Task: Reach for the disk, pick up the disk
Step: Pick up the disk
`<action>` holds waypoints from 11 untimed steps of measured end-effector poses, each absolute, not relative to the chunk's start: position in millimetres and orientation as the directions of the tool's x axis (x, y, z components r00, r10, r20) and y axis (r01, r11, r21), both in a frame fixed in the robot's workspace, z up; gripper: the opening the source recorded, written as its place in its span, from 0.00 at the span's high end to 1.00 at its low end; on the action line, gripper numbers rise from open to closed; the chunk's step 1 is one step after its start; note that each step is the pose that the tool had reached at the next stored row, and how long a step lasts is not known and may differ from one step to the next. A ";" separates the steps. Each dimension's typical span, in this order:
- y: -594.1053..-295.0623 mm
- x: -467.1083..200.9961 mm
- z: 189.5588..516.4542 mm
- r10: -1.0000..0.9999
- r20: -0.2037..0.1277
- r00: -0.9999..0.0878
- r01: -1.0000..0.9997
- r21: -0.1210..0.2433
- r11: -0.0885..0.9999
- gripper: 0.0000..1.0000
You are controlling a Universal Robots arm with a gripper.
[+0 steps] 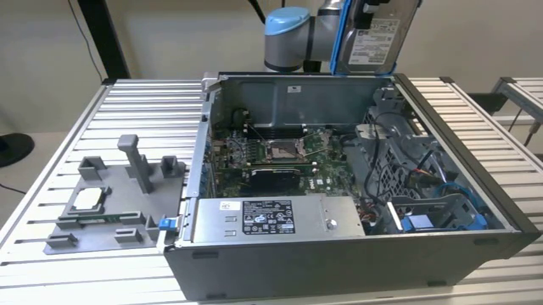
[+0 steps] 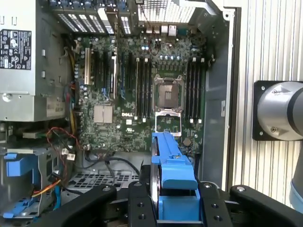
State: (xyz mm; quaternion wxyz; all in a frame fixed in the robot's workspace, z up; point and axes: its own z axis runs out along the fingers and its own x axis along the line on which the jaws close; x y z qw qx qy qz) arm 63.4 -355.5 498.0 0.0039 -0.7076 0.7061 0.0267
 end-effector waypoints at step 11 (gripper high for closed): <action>-355.5 84.5 497.4 -0.999 -0.043 0.001 -0.999 0.032 -0.003 1.00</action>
